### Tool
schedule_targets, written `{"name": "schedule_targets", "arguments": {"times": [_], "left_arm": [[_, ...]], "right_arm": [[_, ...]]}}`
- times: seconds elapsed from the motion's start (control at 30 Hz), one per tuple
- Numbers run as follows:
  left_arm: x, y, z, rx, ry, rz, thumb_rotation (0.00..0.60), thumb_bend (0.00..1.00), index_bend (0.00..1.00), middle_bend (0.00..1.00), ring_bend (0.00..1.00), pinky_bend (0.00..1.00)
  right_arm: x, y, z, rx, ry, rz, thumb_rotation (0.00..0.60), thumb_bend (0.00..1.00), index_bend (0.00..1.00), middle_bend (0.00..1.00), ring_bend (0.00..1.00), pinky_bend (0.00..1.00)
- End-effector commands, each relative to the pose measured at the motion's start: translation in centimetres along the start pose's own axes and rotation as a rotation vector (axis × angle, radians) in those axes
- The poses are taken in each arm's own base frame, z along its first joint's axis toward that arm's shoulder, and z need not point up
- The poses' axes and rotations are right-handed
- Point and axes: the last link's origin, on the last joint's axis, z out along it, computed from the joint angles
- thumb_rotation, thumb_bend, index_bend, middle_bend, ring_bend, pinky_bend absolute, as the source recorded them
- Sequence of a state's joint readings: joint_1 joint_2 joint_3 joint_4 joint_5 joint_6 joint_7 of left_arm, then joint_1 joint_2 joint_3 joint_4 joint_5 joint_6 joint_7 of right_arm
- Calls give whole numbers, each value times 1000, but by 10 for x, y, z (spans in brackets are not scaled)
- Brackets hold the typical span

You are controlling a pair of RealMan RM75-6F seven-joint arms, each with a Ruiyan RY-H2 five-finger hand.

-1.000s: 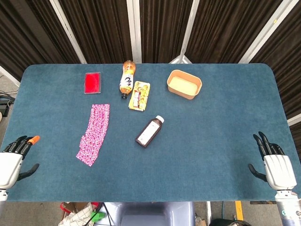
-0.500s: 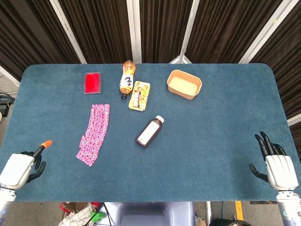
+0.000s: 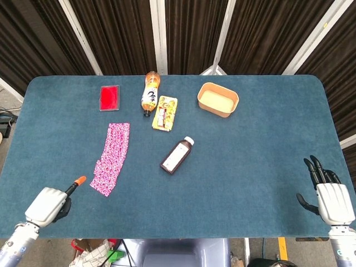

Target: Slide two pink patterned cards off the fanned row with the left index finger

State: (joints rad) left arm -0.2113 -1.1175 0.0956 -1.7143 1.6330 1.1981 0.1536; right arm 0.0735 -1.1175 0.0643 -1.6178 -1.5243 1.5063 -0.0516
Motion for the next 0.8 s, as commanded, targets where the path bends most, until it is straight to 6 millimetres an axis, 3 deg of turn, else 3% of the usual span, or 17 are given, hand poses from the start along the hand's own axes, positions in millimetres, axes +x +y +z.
{"name": "schedule_targets", "arguments": {"times": [0.03, 0.37, 0.8], "left_arm": [[-2, 3, 5, 6, -48, 32, 600, 1000, 97, 892, 825, 758], [-18, 10, 24, 39, -217, 102, 600, 1000, 99, 892, 827, 761], [-23, 23, 52, 28, -239, 120, 600, 1000, 99, 892, 832, 764]], "right_arm": [[0, 1, 0, -1, 1, 2, 600, 301, 0, 50, 249, 239], [1, 1, 0, -1, 3, 7, 600, 300, 0, 50, 249, 239], [3, 2, 0, -5, 7, 11, 600, 300, 0, 50, 249, 239]]}}
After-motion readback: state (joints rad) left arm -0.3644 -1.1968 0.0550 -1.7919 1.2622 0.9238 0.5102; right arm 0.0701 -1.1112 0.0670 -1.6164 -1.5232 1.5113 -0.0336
